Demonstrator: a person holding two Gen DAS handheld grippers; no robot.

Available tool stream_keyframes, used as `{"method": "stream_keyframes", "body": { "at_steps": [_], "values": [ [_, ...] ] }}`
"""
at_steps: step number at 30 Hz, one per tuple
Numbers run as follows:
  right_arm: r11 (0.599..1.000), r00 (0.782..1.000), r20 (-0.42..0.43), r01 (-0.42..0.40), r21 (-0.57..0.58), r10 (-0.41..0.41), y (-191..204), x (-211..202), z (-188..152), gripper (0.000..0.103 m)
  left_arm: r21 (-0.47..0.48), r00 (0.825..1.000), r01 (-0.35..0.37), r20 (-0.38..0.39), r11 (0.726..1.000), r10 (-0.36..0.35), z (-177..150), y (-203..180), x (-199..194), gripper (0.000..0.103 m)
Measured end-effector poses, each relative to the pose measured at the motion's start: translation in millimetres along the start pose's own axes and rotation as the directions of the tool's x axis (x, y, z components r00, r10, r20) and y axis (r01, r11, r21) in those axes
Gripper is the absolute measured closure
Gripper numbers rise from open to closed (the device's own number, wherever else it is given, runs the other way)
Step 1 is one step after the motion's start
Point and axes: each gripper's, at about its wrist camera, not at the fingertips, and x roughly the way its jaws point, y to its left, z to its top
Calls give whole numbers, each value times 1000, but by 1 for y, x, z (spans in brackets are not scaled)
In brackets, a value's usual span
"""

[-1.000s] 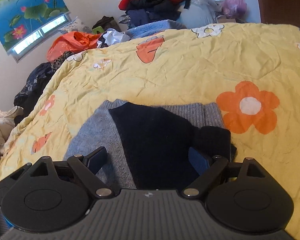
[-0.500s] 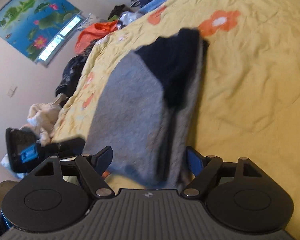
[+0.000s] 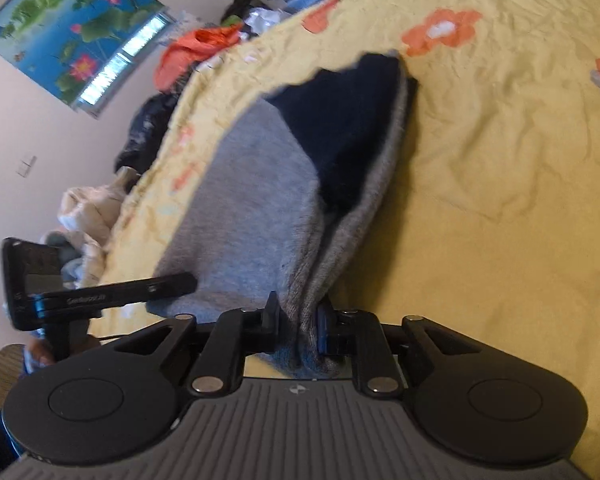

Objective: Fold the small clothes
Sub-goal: 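Open both tools and lift them off the folded sweater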

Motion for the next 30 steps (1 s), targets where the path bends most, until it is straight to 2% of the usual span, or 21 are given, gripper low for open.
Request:
{"method": "stream_keyframes", "body": {
  "at_steps": [1,2,3,4,6,7,8,10,13,14,15,16,17,18,20,22,24,28,30],
  "values": [
    [999,1000,6,-12,35,12,-5,0,-1,61,14,1000,-17,3,1000,17,0,-1,-3,70],
    [997,999,21,-33,64,32,-7,-3,0,52,27,999,-53,14,998,53,3,-4,-8,61],
    [996,997,53,-53,73,49,-8,-9,3,30,50,993,-101,58,994,98,6,-9,-15,44],
    [996,993,105,-66,67,59,-8,-16,8,18,84,982,-144,135,986,131,8,-16,-25,31],
    [997,979,201,-54,47,43,-4,-27,25,19,171,937,-239,298,956,181,15,-37,-34,22],
    [999,973,229,-30,43,19,-2,-28,37,21,214,915,-290,348,933,204,19,-49,-31,22],
    [999,966,258,0,41,-11,0,-26,50,21,259,904,-318,371,912,210,23,-60,-23,22],
    [999,955,294,21,36,-31,9,-15,75,22,328,906,-336,369,883,208,32,-77,4,22],
    [1000,963,270,-27,15,22,23,16,105,22,353,937,-301,282,886,206,46,-83,52,22],
    [1000,969,247,-9,-8,11,28,29,111,21,347,936,-318,265,882,233,48,-82,65,22],
    [998,973,226,45,-33,-36,31,44,117,20,351,927,-347,268,870,262,48,-81,77,21],
    [992,973,203,120,-48,-108,32,58,119,20,365,921,-364,280,857,272,47,-80,84,17],
    [979,969,165,198,-58,-186,28,73,120,21,375,921,-363,281,853,269,47,-80,87,17],
    [972,964,173,217,-86,-201,25,81,116,19,385,919,-372,280,844,277,45,-79,90,16],
    [974,961,213,201,-100,-176,22,82,111,18,405,915,-385,287,830,284,43,-83,92,14],
    [978,961,208,198,-62,-181,22,79,111,18,401,914,-387,288,830,287,44,-83,93,14],
    [975,962,200,208,-81,-188,26,79,111,19,400,914,-387,286,831,288,43,-85,88,14],
    [967,940,254,249,-57,-227,42,59,95,19,395,904,-408,302,823,303,32,-89,71,14],
    [969,933,298,234,-84,-199,53,47,81,19,400,896,-426,311,811,317,25,-92,64,13]
  ]
}}
